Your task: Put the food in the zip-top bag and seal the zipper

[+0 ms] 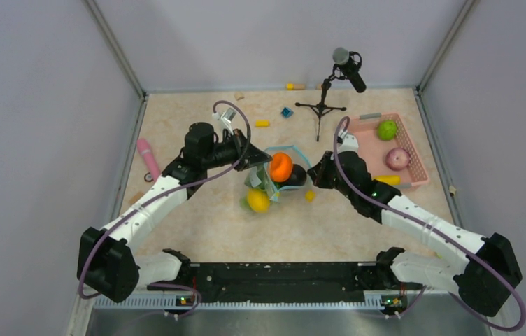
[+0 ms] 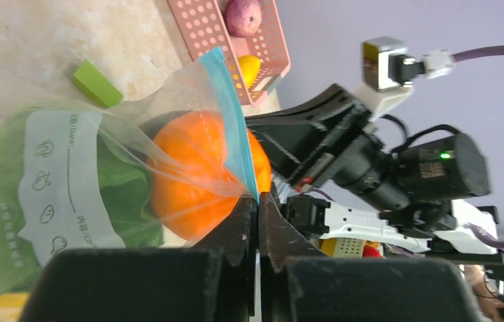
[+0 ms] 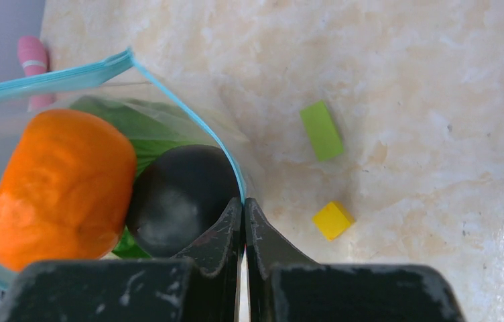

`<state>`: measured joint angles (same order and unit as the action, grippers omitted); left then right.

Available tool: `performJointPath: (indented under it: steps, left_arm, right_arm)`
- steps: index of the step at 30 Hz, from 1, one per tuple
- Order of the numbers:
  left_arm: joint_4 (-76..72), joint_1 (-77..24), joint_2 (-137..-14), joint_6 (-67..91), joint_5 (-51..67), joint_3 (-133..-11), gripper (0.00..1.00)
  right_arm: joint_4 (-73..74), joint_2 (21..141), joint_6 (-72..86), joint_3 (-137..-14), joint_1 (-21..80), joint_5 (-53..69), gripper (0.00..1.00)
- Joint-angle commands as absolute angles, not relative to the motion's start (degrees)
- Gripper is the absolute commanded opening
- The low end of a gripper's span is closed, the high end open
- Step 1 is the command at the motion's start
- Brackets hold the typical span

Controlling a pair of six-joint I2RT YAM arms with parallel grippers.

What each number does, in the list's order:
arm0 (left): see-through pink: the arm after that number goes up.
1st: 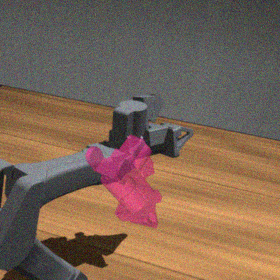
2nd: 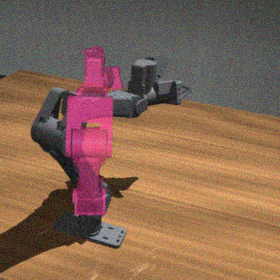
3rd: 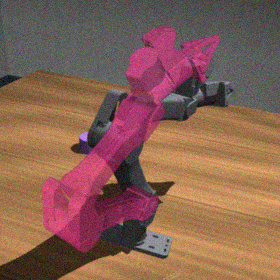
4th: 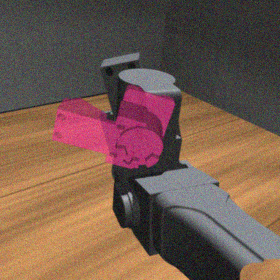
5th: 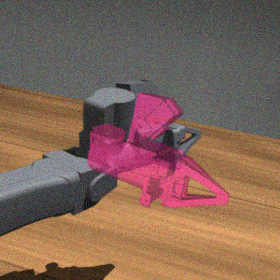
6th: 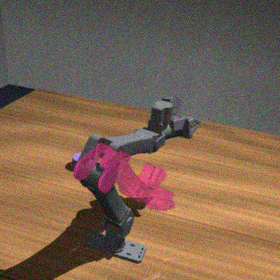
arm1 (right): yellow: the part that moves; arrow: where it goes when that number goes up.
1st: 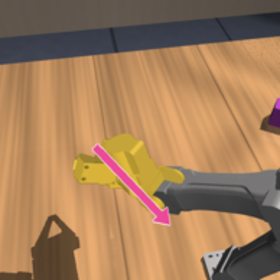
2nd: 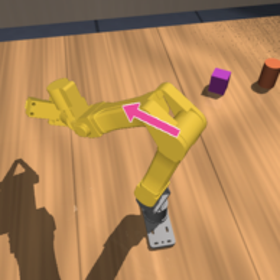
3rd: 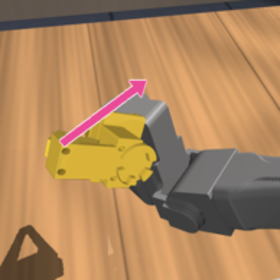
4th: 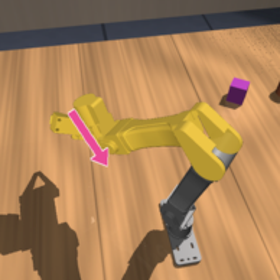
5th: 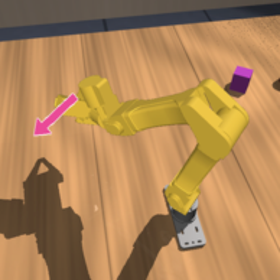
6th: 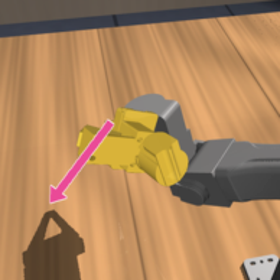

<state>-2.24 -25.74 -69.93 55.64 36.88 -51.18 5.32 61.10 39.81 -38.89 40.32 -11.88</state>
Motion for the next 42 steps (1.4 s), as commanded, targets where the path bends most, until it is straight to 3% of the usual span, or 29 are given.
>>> performJointPath:
  steps: [1,5,8,13,15,21,24,30,33,38,42]
  left_arm:
    - [4.4,-25.4,-68.2,49.3,31.9,-56.7,0.00]
    - [16.8,-25.4,-67.6,41.9,23.1,-61.4,0.00]
    - [26.5,-25.4,-67.4,36.2,9.9,-65.2,0.00]
    - [32.3,-25.4,-65.7,32.7,-1.5,-66.2,0.00]
    - [30.9,-25.4,-66.0,32.6,-0.4,-66.0,0.00]
    - [17.8,-26.1,-73.0,36.4,22.1,-64.7,0.00]
    - [23.1,-26.1,-76.4,34.6,24.5,-68.6,0.00]
    - [32.9,-26.0,-71.7,32.0,-8.6,-71.6,0.00]
    - [34.2,-26.1,-70.0,31.9,-15.6,-72.0,0.00]
    - [33.4,-26.1,-70.3,29.5,-6.1,-74.3,0.00]
    - [25.4,-26.1,-70.3,29.8,13.1,-74.6,0.00]
  right_arm:
    - [5.9,58.7,33.3,-48.9,39.8,-9.0,0.00]
    - [14.3,64.4,28.2,-59.3,39.8,-5.2,0.00]
    - [18.5,68.9,25.0,-66.7,39.7,-2.7,0.00]
    - [24.3,75.3,20.9,-73.6,39.8,-4.7,0.00]
    - [24.5,77.8,20.9,-75.4,39.8,-3.0,0.00]
    - [17.3,87.2,24.0,-80.2,40.6,10.3,0.00]
    - [17.6,87.2,23.3,-81.9,40.6,8.9,0.00]
    - [21.7,80.7,19.4,-82.0,39.5,-0.9,0.00]
    - [23.4,80.2,17.9,-83.8,39.3,-1.5,0.00]
    - [25.7,82.4,15.9,-88.7,38.9,3.8,0.00]
    - [24.8,86.0,16.4,-94.0,38.9,15.1,0.00]
